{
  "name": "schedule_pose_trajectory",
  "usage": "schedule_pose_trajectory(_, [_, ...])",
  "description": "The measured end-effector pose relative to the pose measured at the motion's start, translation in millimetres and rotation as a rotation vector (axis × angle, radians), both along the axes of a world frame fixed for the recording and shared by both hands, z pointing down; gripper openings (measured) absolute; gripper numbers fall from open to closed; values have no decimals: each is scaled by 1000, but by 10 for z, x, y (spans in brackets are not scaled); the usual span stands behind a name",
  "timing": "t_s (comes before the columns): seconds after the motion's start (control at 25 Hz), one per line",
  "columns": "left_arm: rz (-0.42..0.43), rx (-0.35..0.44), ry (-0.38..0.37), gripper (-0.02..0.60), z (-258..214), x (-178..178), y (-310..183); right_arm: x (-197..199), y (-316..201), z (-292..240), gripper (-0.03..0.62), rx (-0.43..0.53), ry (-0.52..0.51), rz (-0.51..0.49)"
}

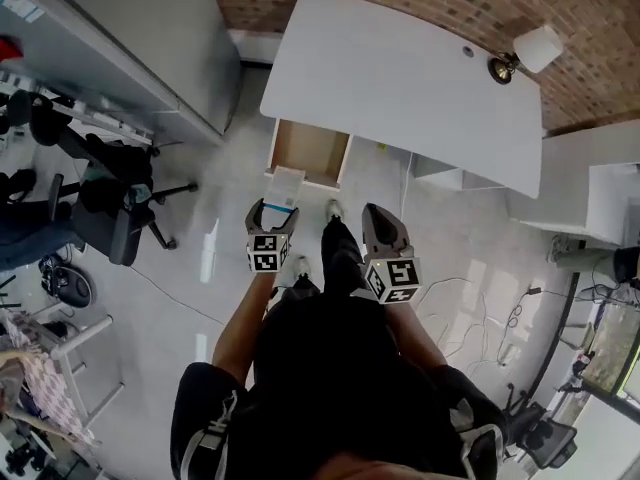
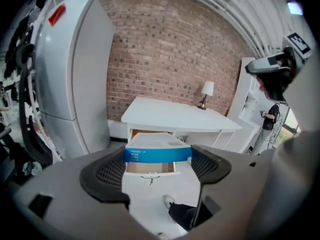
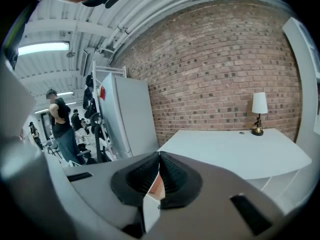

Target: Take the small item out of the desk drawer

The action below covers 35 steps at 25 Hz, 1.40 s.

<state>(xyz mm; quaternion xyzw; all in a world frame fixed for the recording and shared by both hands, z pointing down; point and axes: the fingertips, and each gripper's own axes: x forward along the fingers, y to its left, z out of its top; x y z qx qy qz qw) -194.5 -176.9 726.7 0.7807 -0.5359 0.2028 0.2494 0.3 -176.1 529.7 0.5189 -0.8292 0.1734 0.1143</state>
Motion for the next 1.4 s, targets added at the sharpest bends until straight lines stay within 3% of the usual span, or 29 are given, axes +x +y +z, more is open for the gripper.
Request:
schedule_pose_trajectory(0.28, [-39,261,47,403,-1389,-266,464,-144,607,-523,26,80,-15,37])
schedule_pose_trajectory(0.64, [-77,512,123,403,-2727,35,823,146,850,-835,26,145,-48,42])
schedule_pose_trajectory(0.84, [-98,555,151,397,-3070,282,1097,337,1002,-919,26,160,-63,21])
schedule_pose_trajectory(1.08, [-102,565,165,394,-3002,604,1309,539,1208,-934,26,180,-73,-17])
schedule_pose_trajectory(1.4, [-103,589,155,393,-3075,746,1464,655,1349,-938,26,183,-84,-31])
